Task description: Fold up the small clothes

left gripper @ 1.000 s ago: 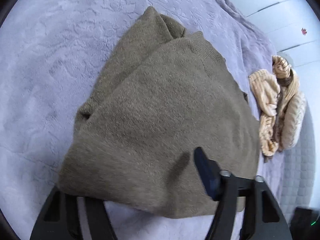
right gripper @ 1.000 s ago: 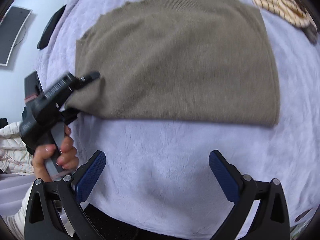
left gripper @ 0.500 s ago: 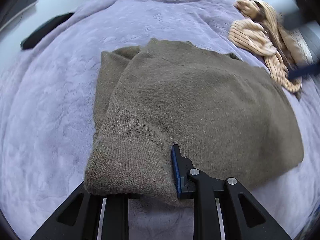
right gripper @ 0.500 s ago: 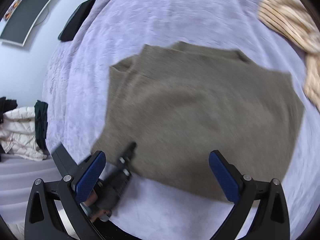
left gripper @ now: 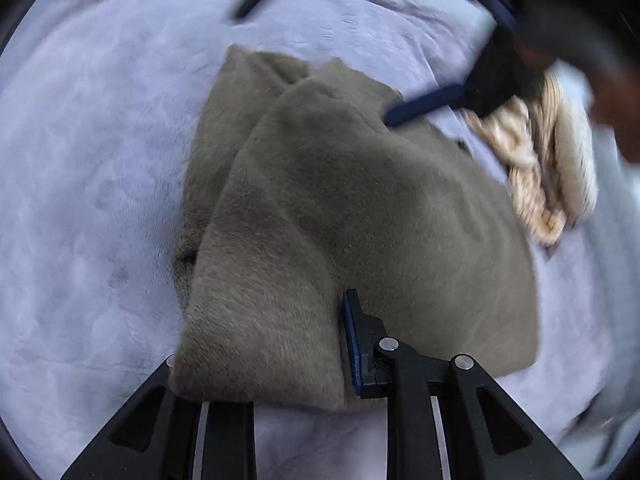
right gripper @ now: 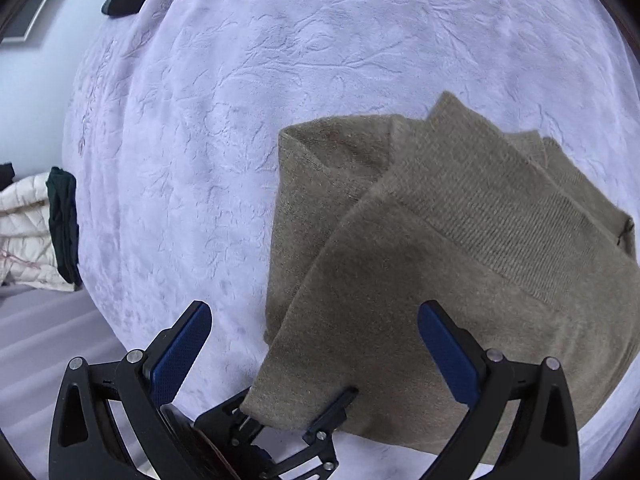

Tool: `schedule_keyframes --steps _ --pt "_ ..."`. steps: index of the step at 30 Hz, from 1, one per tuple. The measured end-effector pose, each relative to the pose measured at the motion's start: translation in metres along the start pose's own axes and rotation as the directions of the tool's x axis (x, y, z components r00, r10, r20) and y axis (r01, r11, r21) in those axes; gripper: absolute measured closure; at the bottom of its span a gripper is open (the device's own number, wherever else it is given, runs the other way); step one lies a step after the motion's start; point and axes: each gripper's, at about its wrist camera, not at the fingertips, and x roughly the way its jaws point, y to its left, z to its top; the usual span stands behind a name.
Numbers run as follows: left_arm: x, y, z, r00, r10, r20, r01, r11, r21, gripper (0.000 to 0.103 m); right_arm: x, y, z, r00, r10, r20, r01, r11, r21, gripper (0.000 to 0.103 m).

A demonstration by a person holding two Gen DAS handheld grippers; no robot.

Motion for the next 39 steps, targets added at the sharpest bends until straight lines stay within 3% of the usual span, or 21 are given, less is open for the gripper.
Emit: schedule_keyframes --steps 4,7,9,11,13,14,16,19,21,23,25,27,30,34,39 --pt "0.012 0.022 0.01 0.993 -0.114 -0.032 0.106 0.977 -0.185 0.08 -0.001 -0.022 -0.02 0.999 -0.028 0.034 0.027 0.999 0.026 0.0" --pt "0.022 0.024 0.013 0.992 -0.122 -0.031 0.111 0.963 -0.248 0.08 -0.006 -0.043 -0.033 0.998 -0.018 0.054 0.014 0.998 0.066 0.0" --pt "0.019 0.013 0.014 0.998 -0.057 -0.016 0.053 0.981 -0.186 0.08 -0.011 -0.055 -0.04 0.998 0.002 0.062 -0.008 0.995 0.097 0.0" --pt "0.014 -0.012 0.013 0.999 0.05 0.015 -0.05 0.998 -0.028 0.08 -0.019 -0.065 -0.046 0.997 0.002 0.082 -0.011 0.993 0.116 0.0" --pt "0.007 -0.035 0.008 0.993 0.104 0.057 -0.11 0.987 0.12 0.086 -0.028 -0.076 -0.056 0.994 0.003 0.107 -0.018 0.99 0.139 0.0" --pt "0.004 -0.041 0.007 0.993 0.103 0.065 -0.112 0.982 0.15 0.086 -0.032 -0.084 -0.062 0.993 0.01 0.119 -0.029 0.987 0.155 0.0" --pt "0.001 -0.035 0.011 0.997 0.054 0.046 -0.059 0.993 0.104 0.086 -0.037 -0.1 -0.076 0.99 0.029 0.14 -0.056 0.98 0.193 0.0" --pt "0.007 -0.005 0.017 1.0 -0.029 -0.002 0.029 0.996 -0.081 0.086 -0.041 -0.117 -0.102 0.982 -0.018 0.187 -0.027 0.972 0.233 0.0" --pt "0.011 0.006 0.016 0.998 -0.052 -0.023 0.048 0.99 -0.134 0.086 -0.043 -0.124 -0.123 0.969 -0.061 0.239 -0.001 0.968 0.251 0.01" --pt "0.013 0.01 0.016 0.998 -0.058 -0.028 0.053 0.988 -0.147 0.086 -0.042 -0.132 -0.145 0.957 -0.078 0.281 -0.003 0.961 0.275 0.051" --pt "0.014 0.012 0.016 0.997 -0.061 -0.036 0.055 0.985 -0.162 0.085 -0.035 -0.142 -0.165 0.946 -0.074 0.314 -0.03 0.949 0.314 0.072" --pt "0.016 0.009 0.015 0.998 -0.061 -0.031 0.055 0.984 -0.167 0.085 -0.022 -0.152 -0.181 0.941 -0.044 0.337 -0.078 0.936 0.342 0.072" --pt "0.015 -0.007 0.023 1.0 -0.015 -0.017 0.014 0.995 -0.097 0.086 0.017 -0.165 -0.194 0.948 -0.011 0.317 -0.107 0.929 0.353 0.073" --pt "-0.001 -0.048 0.028 0.998 0.046 0.045 -0.048 0.997 0.054 0.086 0.032 -0.168 -0.202 0.925 -0.003 0.381 -0.124 0.944 0.307 0.073" --pt "-0.016 -0.128 0.033 0.993 0.001 0.119 -0.031 0.966 0.255 0.086 0.031 -0.178 -0.207 0.898 0.062 0.436 -0.214 0.927 0.307 0.074"
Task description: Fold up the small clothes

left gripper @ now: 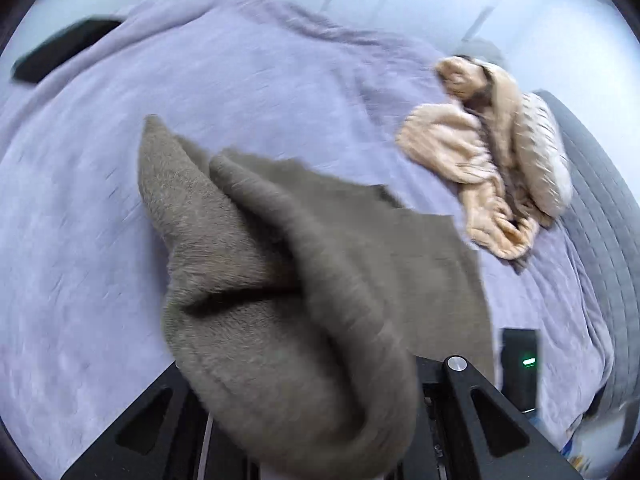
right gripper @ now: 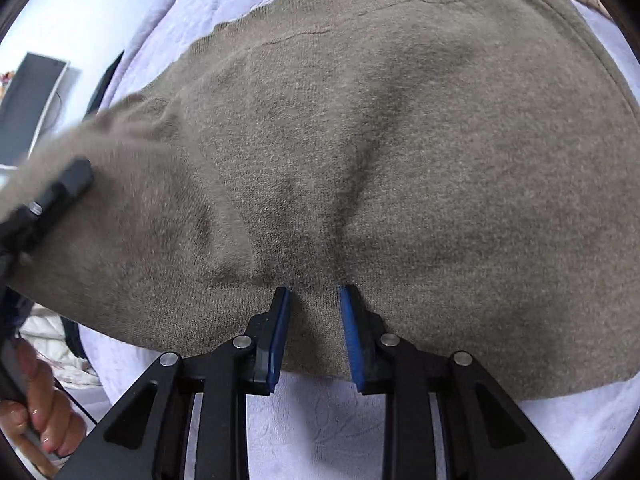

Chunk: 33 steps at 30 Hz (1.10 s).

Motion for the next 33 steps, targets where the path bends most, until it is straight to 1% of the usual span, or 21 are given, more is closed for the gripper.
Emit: schedule_keyframes --steps 3,4,5,7,10,12,13,14,15,16,20,22,23,25,26,27,28,29,30,31,33 --pt "0.007 -0.055 0.007 1.0 -0.027 0.011 0.025 0.987 0.156 0.086 -0.007 -0.015 -0.001 0.996 0.08 0.024 -0.082 0.995 0.057 0.074" --pt "0.011 -0.068 0.008 0.999 -0.034 0.004 0.032 0.981 0.19 0.086 -0.012 -0.021 -0.002 0.993 0.112 0.03 -0.114 0.99 0.083 0.074" --pt "0.016 -0.079 0.008 0.999 -0.053 -0.01 0.054 0.976 0.21 0.086 -0.02 -0.028 -0.005 0.989 0.142 0.04 -0.145 0.983 0.11 0.074" --pt "0.032 -0.096 0.004 0.996 -0.072 -0.051 0.082 0.969 0.234 0.086 -0.04 -0.048 -0.013 0.987 0.144 0.068 -0.153 0.977 0.15 0.074" --pt "0.051 -0.109 -0.009 0.992 -0.07 -0.109 0.096 0.962 0.255 0.086 -0.077 -0.089 -0.023 0.984 0.129 0.119 -0.154 0.962 0.226 0.073" --pt "0.063 -0.11 -0.019 0.988 -0.062 -0.144 0.098 0.961 0.259 0.086 -0.097 -0.106 -0.015 0.98 0.138 0.144 -0.168 0.96 0.225 0.068" --pt "0.068 -0.111 -0.023 0.986 -0.056 -0.154 0.096 0.961 0.26 0.086 -0.107 -0.114 -0.006 0.975 0.157 0.155 -0.189 0.958 0.215 0.055" --pt "0.071 -0.114 -0.026 0.986 -0.053 -0.158 0.093 0.96 0.264 0.086 -0.114 -0.118 0.006 0.969 0.184 0.162 -0.216 0.954 0.206 0.028" --pt "0.073 -0.116 -0.028 0.986 -0.046 -0.158 0.088 0.959 0.269 0.086 -0.117 -0.122 0.021 0.962 0.221 0.161 -0.25 0.949 0.193 0.018" --pt "0.074 -0.118 -0.029 0.987 -0.042 -0.156 0.084 0.959 0.272 0.086 -0.118 -0.123 0.039 0.952 0.265 0.154 -0.291 0.94 0.178 0.014" --pt "0.074 -0.117 -0.029 0.986 -0.039 -0.159 0.081 0.961 0.263 0.086 -0.1 -0.109 0.098 0.91 0.403 0.1 -0.413 0.901 0.13 0.014" --pt "0.074 -0.116 -0.029 0.987 -0.038 -0.158 0.079 0.962 0.26 0.086 -0.08 -0.103 0.128 0.9 0.433 0.043 -0.435 0.891 0.132 0.014" --pt "0.074 -0.116 -0.029 0.987 -0.037 -0.157 0.077 0.963 0.258 0.086 -0.069 -0.099 0.137 0.891 0.455 0.011 -0.452 0.881 0.139 0.014" --pt "0.074 -0.116 -0.029 0.987 -0.038 -0.155 0.077 0.965 0.25 0.086 -0.044 -0.086 0.154 0.861 0.506 -0.058 -0.492 0.856 0.16 0.014" --pt "0.074 -0.115 -0.029 0.987 -0.041 -0.155 0.079 0.967 0.244 0.086 -0.033 -0.08 0.161 0.851 0.519 -0.086 -0.501 0.849 0.167 0.018" --pt "0.074 -0.114 -0.028 0.987 -0.045 -0.157 0.082 0.967 0.24 0.086 -0.027 -0.076 0.16 0.847 0.523 -0.097 -0.504 0.847 0.168 0.024" --pt "0.074 -0.114 -0.027 0.986 -0.046 -0.158 0.083 0.968 0.237 0.086 -0.021 -0.067 0.158 0.845 0.524 -0.11 -0.503 0.847 0.17 0.046" --pt "0.074 -0.113 -0.026 0.987 -0.043 -0.157 0.08 0.968 0.24 0.086 -0.017 -0.061 0.16 0.862 0.492 -0.124 -0.471 0.867 0.164 0.073" --pt "0.073 -0.113 -0.025 0.987 -0.042 -0.157 0.08 0.967 0.243 0.086 -0.014 -0.051 0.157 0.881 0.456 -0.127 -0.438 0.887 0.149 0.083" --pt "0.071 -0.113 -0.024 0.986 -0.051 -0.16 0.089 0.966 0.242 0.086 -0.018 -0.05 0.157 0.887 0.446 -0.117 -0.431 0.892 0.132 0.083" --pt "0.064 -0.117 -0.02 0.983 -0.08 -0.164 0.119 0.962 0.244 0.086 -0.039 -0.051 0.152 0.883 0.466 -0.062 -0.46 0.884 0.085 0.084"
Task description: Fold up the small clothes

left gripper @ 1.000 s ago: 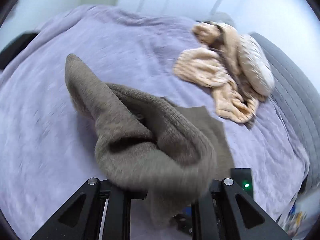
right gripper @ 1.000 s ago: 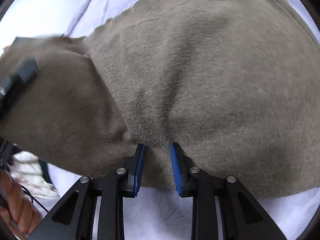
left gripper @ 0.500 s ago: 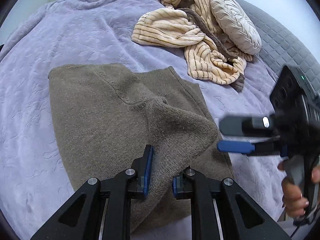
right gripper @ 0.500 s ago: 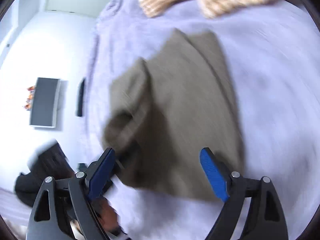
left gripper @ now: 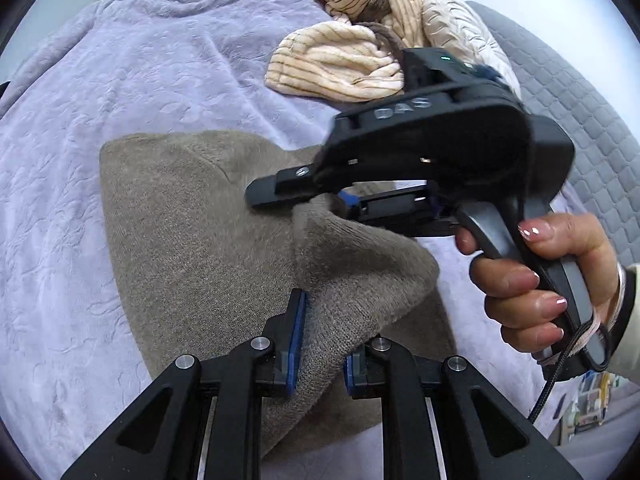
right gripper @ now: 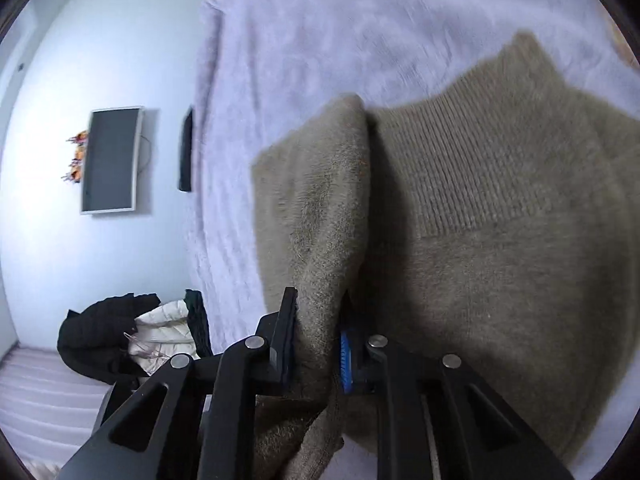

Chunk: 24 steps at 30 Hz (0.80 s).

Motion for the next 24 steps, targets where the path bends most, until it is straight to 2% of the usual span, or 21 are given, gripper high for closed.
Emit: schedule_keyframes --steps 3,5,7,9,12,13,15,17,22,24 --pt "-0.011 -0.02 0.005 0.998 -0.06 0.007 0.059 0.997 0.059 0.086 -0.038 0.007 -0.017 0.992 0.086 0.095 -0.082 0.995 -0.049 0.084" --pt "-0.01 -0.037 0.004 0.996 -0.092 -0.006 0.092 0.99 0.103 0.086 -0.065 0.004 -0.036 0.982 0.102 0.156 -0.093 0.993 -0.069 0.084" --pt "0.0 -0.053 -0.002 0.992 -0.121 -0.039 0.125 0.983 0.135 0.086 -0.085 -0.01 -0.054 0.973 0.099 0.207 -0.091 0.995 -0.048 0.084" --pt "0.017 -0.065 -0.013 0.986 -0.138 -0.095 0.151 0.976 0.154 0.086 -0.107 -0.035 -0.072 0.971 0.047 0.236 -0.046 0.999 -0.012 0.084" --pt "0.044 -0.071 -0.034 0.976 -0.126 -0.178 0.154 0.976 0.153 0.086 -0.1 -0.086 -0.089 0.976 -0.091 0.197 0.07 0.991 0.115 0.084" --pt "0.051 -0.071 -0.041 0.972 -0.115 -0.204 0.146 0.979 0.145 0.086 -0.095 -0.099 -0.093 0.978 -0.11 0.178 0.085 0.986 0.145 0.084" --pt "0.056 -0.067 -0.049 0.97 -0.086 -0.229 0.116 0.986 0.118 0.086 -0.088 -0.115 -0.098 0.979 -0.083 0.186 0.046 0.981 0.19 0.082" --pt "0.05 -0.062 -0.05 0.972 -0.069 -0.223 0.092 0.991 0.096 0.085 -0.088 -0.112 -0.1 0.976 -0.065 0.206 0.023 0.98 0.2 0.075" --pt "0.024 -0.054 -0.051 0.97 -0.057 -0.237 0.075 0.995 0.067 0.085 -0.092 -0.092 -0.104 0.981 -0.083 0.177 0.052 0.983 0.174 0.054" --pt "0.01 -0.054 -0.052 0.972 -0.064 -0.226 0.081 0.994 0.068 0.085 -0.098 -0.088 -0.107 0.98 -0.093 0.178 0.063 0.983 0.171 0.053"
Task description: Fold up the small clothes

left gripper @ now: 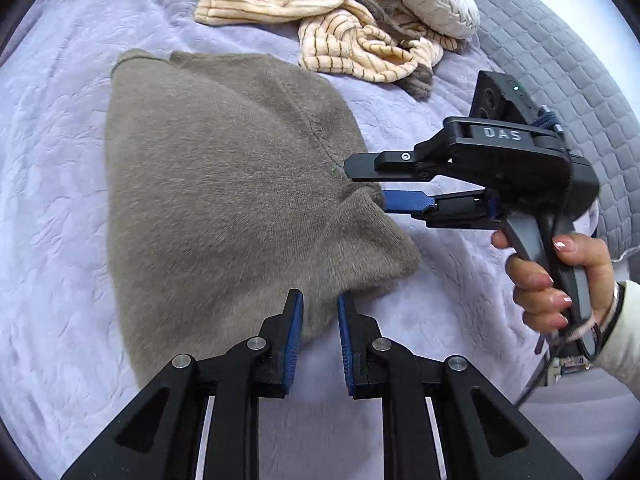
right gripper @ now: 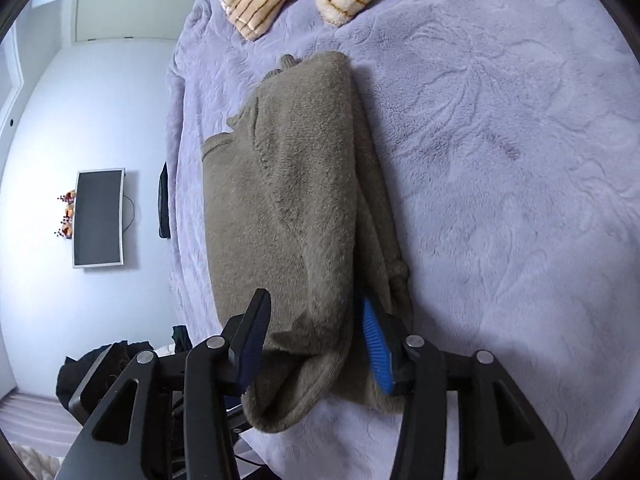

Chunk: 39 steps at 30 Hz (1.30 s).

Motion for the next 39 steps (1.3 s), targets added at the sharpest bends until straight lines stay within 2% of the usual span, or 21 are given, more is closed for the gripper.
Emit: schedule_keyframes --steps 3,4,5,7,9,10,12,13,14,17,20,22,23,25,26,29,32,33,36,38,39 --pt "-0.019 0.001 -0.004 0.999 0.024 0.024 -0.024 1.0 0.0 0.085 -0.007 0.0 0.011 0.999 -0.043 0.008 0.043 0.999 -0.007 0.053" --pt "-0.026 0.004 -0.005 0.999 0.038 0.038 -0.038 0.999 -0.006 0.085 -0.007 0.002 0.015 0.998 -0.059 0.003 0.059 0.998 -0.006 0.061" --pt "-0.032 0.009 -0.005 0.997 0.059 0.055 -0.058 0.998 -0.02 0.085 -0.004 0.005 0.019 0.997 -0.072 -0.001 0.072 0.997 -0.012 0.09" --pt "-0.042 0.023 -0.004 0.991 0.103 0.081 -0.099 0.993 -0.057 0.085 -0.001 0.019 0.025 0.993 -0.118 0.008 0.119 0.989 -0.091 0.09" --pt "-0.04 0.038 -0.004 0.983 0.169 0.073 -0.162 0.983 -0.089 0.085 -0.006 0.033 0.022 0.99 -0.138 0.039 0.143 0.971 -0.191 0.09" --pt "-0.036 0.046 -0.003 0.978 0.199 0.06 -0.192 0.976 -0.104 0.085 -0.007 0.039 0.022 0.983 -0.177 0.052 0.185 0.959 -0.213 0.09" --pt "-0.03 0.061 -0.002 0.976 0.217 0.031 -0.21 0.965 -0.158 0.085 -0.006 0.038 0.026 0.951 -0.302 0.066 0.309 0.931 -0.194 0.09" --pt "-0.032 0.066 0.0 0.976 0.216 0.033 -0.206 0.961 -0.185 0.085 -0.008 0.034 0.027 0.941 -0.333 0.06 0.338 0.927 -0.165 0.089" --pt "-0.036 0.068 -0.001 0.973 0.229 0.041 -0.217 0.957 -0.195 0.085 -0.013 0.03 0.025 0.941 -0.333 0.056 0.338 0.931 -0.138 0.087" --pt "-0.039 0.068 0.001 0.962 0.27 0.039 -0.259 0.949 -0.177 0.085 -0.037 0.032 0.009 0.944 -0.317 0.088 0.326 0.937 -0.121 0.086" --pt "-0.024 0.072 -0.003 0.958 0.284 -0.028 -0.285 0.944 -0.166 0.085 -0.046 0.045 -0.015 0.965 -0.245 0.088 0.255 0.959 -0.127 0.086" --pt "-0.015 0.072 -0.004 0.954 0.293 -0.056 -0.298 0.941 -0.159 0.084 -0.043 0.053 -0.033 0.968 -0.245 0.061 0.251 0.955 -0.155 0.081" --pt "-0.014 0.072 -0.005 0.952 0.303 -0.053 -0.308 0.939 -0.155 0.08 -0.039 0.056 -0.04 0.966 -0.255 0.05 0.26 0.951 -0.169 0.076" --pt "-0.013 0.072 -0.006 0.944 0.324 -0.064 -0.33 0.93 -0.16 0.042 -0.029 0.062 -0.052 0.957 -0.287 0.039 0.289 0.935 -0.207 0.076" --pt "-0.013 0.071 -0.008 0.939 0.337 -0.067 -0.343 0.925 -0.166 0.039 -0.023 0.065 -0.055 0.951 -0.306 0.044 0.308 0.924 -0.226 0.076" --pt "-0.008 0.072 -0.01 0.938 0.335 -0.088 -0.345 0.923 -0.172 0.039 -0.005 0.064 -0.053 0.918 -0.393 0.044 0.392 0.886 -0.247 0.077" --pt "-0.004 0.072 -0.014 0.94 0.325 -0.105 -0.339 0.922 -0.185 0.039 0.022 0.046 -0.042 0.849 -0.527 0.036 0.518 0.816 -0.257 0.077" --pt "-0.004 0.072 -0.016 0.941 0.318 -0.113 -0.335 0.923 -0.19 0.039 0.027 0.038 -0.041 0.846 -0.533 0.015 0.521 0.822 -0.232 0.077" --pt "-0.006 0.069 -0.02 0.941 0.312 -0.128 -0.333 0.923 -0.191 0.039 0.019 0.017 -0.041 0.878 -0.479 -0.003 0.475 0.872 -0.119 0.073" --pt "-0.007 0.068 -0.022 0.939 0.315 -0.141 -0.337 0.923 -0.183 0.039 0.014 0.016 -0.045 0.865 -0.501 0.013 0.499 0.858 -0.121 0.06" --pt "-0.007 0.067 -0.023 0.938 0.313 -0.148 -0.337 0.924 -0.181 0.039 0.01 0.015 -0.048 0.86 -0.51 0.014 0.508 0.853 -0.12 0.059"
